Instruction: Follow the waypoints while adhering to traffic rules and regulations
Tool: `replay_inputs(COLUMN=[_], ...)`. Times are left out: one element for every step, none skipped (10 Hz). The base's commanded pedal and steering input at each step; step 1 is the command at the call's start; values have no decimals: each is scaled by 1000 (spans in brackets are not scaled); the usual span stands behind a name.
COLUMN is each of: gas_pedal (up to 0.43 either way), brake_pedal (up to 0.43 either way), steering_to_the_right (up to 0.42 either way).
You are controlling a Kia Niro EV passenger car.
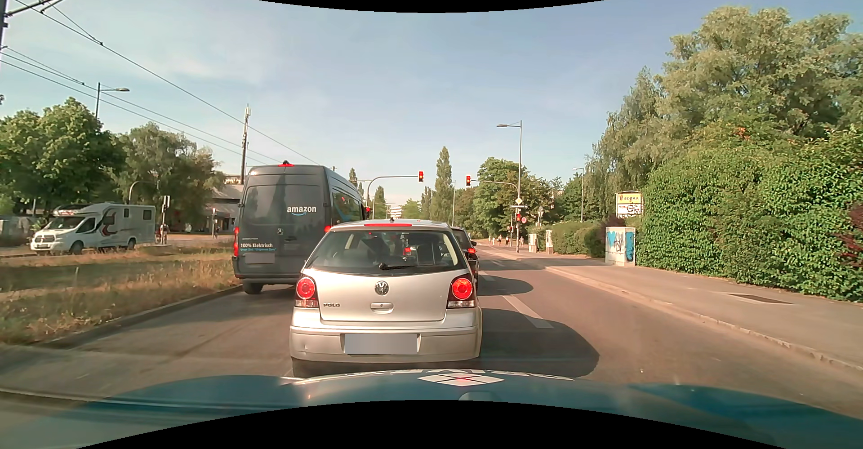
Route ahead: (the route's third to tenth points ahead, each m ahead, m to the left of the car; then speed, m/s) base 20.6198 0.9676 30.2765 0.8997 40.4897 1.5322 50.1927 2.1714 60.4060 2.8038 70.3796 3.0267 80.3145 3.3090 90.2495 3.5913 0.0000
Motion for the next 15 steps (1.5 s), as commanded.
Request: replay_inputs(gas_pedal=[0,0,0,0,0,0,0,0,0,0,0,0,0,0,0], brake_pedal=[256,256,256,256,256,256,256,256,256,256,256,256,256,256,256], steering_to_the_right=[2,2,2,2,2,2,2,2,2,2,2,2,2,2,2])
